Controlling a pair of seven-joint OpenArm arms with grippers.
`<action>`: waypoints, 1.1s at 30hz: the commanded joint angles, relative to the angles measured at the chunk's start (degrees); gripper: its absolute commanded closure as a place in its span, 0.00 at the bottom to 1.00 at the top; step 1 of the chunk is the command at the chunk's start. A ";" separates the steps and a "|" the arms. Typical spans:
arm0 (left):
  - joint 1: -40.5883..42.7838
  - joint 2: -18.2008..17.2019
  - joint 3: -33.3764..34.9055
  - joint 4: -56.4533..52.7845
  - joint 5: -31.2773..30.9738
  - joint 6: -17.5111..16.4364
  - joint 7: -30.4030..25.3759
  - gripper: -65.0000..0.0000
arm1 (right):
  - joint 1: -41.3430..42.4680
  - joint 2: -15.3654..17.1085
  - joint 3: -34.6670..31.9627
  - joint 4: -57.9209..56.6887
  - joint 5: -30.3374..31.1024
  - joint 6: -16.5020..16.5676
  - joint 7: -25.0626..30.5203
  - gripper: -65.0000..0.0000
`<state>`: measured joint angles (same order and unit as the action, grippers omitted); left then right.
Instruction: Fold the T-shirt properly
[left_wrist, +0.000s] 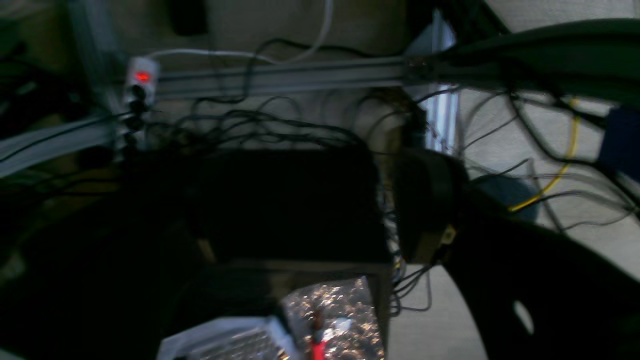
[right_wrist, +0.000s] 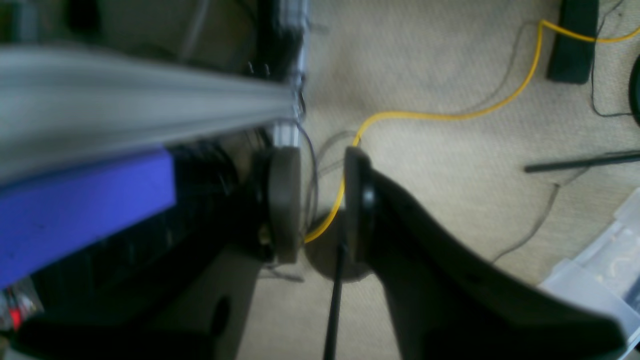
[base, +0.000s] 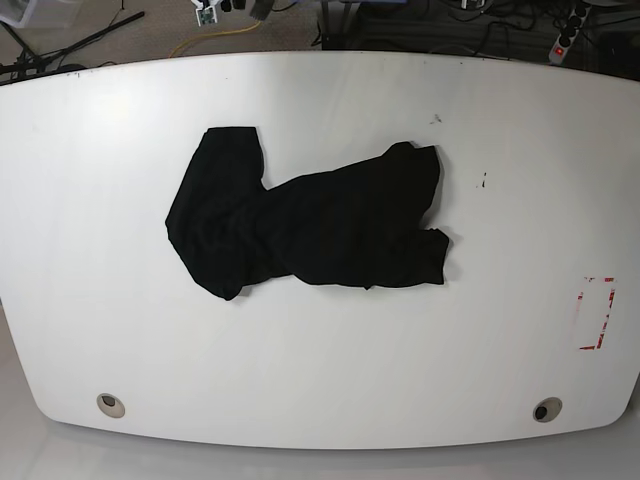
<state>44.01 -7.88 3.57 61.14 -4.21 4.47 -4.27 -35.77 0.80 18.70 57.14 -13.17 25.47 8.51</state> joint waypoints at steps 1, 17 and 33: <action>4.56 -0.25 -0.19 6.59 0.03 0.32 -0.43 0.34 | -3.40 1.53 -3.01 3.73 2.75 0.94 0.59 0.79; 23.38 -0.25 -7.66 34.64 0.03 0.06 -0.43 0.34 | -21.24 14.28 -15.75 31.78 27.37 0.59 -7.94 0.79; 30.58 -0.16 -11.79 53.54 -0.06 0.06 -0.52 0.34 | -28.19 17.36 -8.90 47.43 43.37 0.59 -7.94 0.79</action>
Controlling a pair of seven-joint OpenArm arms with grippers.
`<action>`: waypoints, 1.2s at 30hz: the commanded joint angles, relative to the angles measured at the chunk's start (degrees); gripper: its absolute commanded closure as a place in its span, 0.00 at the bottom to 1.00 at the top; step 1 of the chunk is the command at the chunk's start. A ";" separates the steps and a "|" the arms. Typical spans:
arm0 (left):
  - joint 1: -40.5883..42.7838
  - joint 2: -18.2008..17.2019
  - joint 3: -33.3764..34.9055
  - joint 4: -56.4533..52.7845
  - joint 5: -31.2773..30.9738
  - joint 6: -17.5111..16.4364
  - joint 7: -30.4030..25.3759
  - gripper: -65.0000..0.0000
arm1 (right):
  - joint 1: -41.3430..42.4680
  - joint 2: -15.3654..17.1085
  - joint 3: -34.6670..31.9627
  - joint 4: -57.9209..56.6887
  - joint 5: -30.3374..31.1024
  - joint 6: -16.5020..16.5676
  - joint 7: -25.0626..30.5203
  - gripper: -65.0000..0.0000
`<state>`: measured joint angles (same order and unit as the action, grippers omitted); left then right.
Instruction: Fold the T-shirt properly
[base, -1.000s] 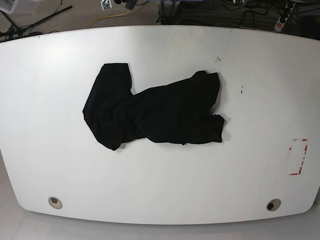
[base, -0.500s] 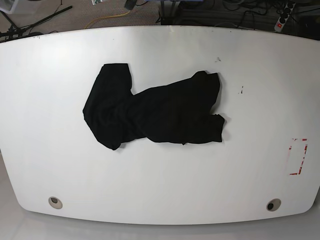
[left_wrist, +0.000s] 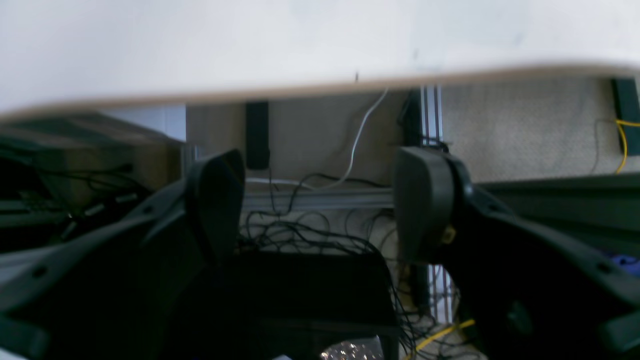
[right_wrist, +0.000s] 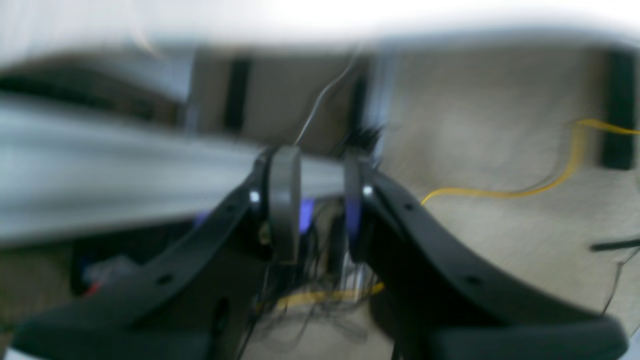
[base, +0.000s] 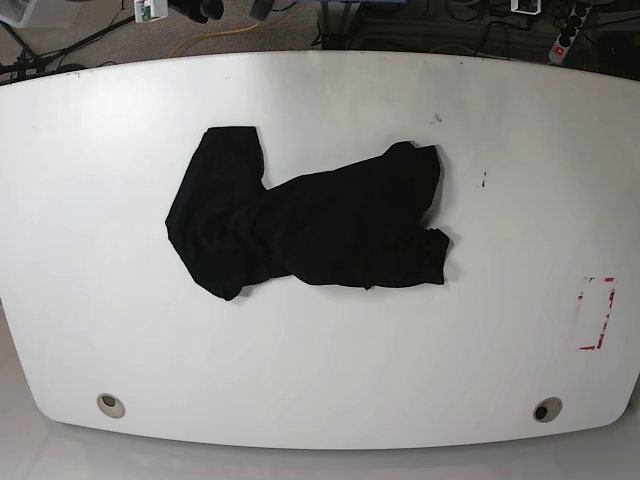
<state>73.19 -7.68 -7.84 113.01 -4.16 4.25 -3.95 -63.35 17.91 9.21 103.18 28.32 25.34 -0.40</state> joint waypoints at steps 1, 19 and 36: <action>1.14 -0.45 -0.38 1.67 -0.10 0.28 -0.85 0.34 | 0.19 0.24 1.03 1.66 3.20 0.72 0.98 0.79; -14.33 -1.33 -0.74 1.41 0.52 0.28 -0.32 0.33 | 17.51 -3.19 1.82 9.04 16.56 0.72 -16.52 0.58; -15.56 -6.95 -0.82 1.32 0.52 0.28 -0.32 0.15 | 41.24 -12.33 1.47 3.59 17.44 0.72 -39.11 0.21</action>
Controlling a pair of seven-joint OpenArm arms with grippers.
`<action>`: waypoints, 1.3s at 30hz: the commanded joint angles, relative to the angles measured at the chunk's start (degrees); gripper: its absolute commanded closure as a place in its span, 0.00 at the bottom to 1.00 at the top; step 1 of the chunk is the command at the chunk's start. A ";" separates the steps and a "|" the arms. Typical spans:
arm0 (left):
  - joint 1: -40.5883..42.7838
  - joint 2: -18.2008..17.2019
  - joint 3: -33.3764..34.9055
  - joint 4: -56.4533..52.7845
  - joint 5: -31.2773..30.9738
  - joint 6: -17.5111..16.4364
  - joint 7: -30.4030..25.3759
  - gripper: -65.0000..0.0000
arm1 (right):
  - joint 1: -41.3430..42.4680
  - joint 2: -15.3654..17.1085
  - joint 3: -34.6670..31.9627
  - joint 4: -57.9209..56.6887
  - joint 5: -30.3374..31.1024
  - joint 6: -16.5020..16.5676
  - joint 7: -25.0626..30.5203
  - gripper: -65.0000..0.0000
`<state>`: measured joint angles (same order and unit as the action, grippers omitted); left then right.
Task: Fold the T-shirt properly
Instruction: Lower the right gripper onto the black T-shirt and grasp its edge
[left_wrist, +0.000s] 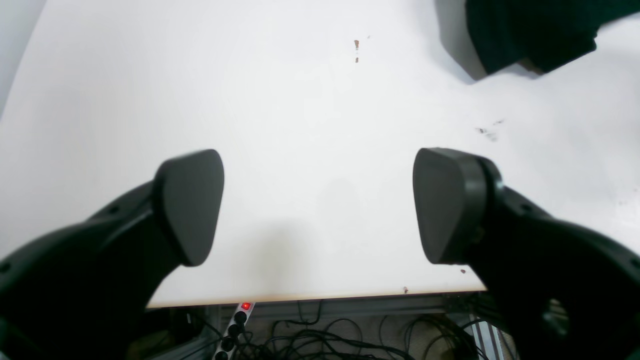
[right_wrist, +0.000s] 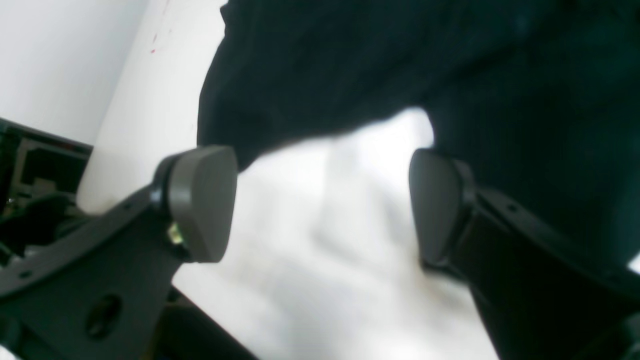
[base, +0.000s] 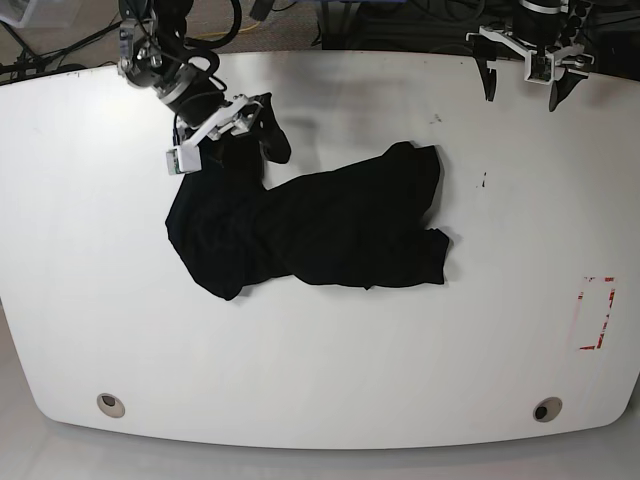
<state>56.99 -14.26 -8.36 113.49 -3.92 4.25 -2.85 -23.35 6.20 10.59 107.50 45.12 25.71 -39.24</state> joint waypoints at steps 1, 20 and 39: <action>0.63 -0.38 -0.30 0.84 0.27 0.28 -1.41 0.15 | 2.48 -0.97 0.09 -1.79 0.63 0.35 -1.06 0.21; 1.34 -0.29 -0.30 0.84 0.27 0.28 -1.41 0.15 | 18.83 -4.31 -2.72 -21.04 0.81 0.26 -6.60 0.24; 1.60 -0.11 -0.21 0.84 0.27 0.45 -1.41 0.15 | 24.98 -4.75 -4.30 -19.02 0.63 0.26 -6.60 1.00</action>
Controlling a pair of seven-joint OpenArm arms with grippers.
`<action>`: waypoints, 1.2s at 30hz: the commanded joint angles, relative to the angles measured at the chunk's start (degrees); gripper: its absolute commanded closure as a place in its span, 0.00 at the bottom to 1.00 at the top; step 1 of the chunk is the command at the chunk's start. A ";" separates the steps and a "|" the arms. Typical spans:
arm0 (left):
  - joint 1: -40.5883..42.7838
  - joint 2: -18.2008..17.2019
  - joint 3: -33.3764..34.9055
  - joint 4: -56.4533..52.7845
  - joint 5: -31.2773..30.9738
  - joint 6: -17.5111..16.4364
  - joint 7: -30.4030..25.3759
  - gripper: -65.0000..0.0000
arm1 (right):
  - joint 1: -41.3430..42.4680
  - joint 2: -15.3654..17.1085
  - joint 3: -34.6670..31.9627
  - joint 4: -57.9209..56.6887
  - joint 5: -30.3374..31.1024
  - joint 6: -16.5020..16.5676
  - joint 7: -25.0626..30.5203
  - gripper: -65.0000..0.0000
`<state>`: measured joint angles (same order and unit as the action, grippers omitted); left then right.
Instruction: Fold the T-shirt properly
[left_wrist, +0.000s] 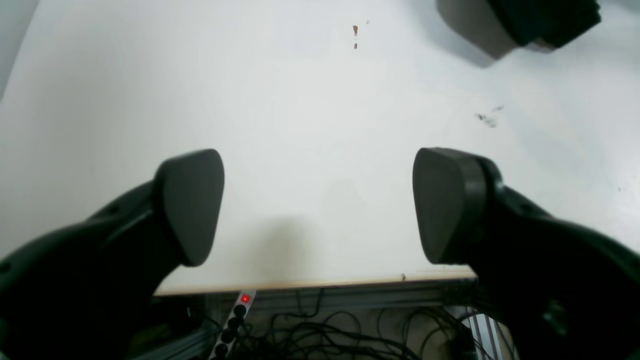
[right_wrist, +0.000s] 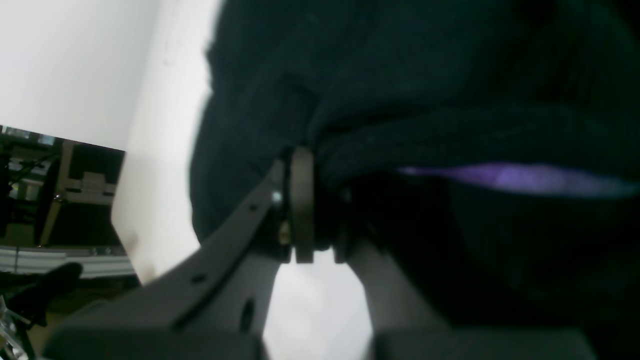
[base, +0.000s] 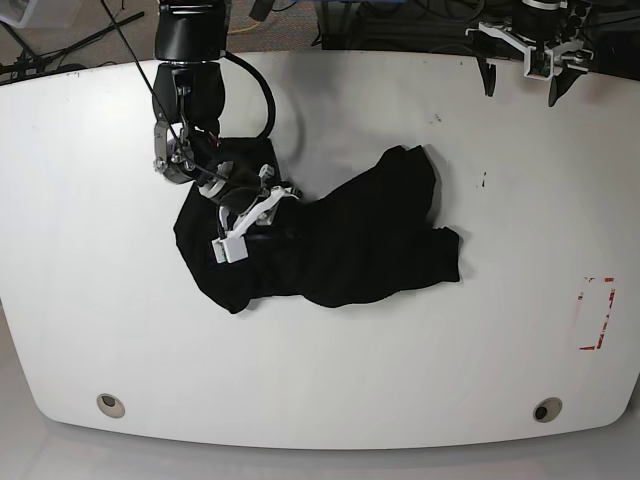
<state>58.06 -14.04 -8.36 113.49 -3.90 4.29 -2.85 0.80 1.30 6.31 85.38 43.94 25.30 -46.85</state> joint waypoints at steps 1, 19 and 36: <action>0.27 -0.33 -0.04 0.84 0.25 0.41 -1.41 0.15 | 0.65 0.33 -0.11 4.51 1.81 0.68 0.92 1.00; -10.90 -0.42 1.20 0.75 0.43 0.23 -0.09 0.15 | 14.10 18.79 -7.14 15.14 1.64 0.77 2.15 1.00; -29.18 3.54 21.59 -5.40 11.51 0.32 6.06 0.14 | 31.77 29.51 -16.46 13.03 2.08 1.21 2.23 1.00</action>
<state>32.38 -12.82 11.94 110.52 7.33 4.10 2.33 30.46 29.61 -10.37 97.78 45.04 26.20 -46.61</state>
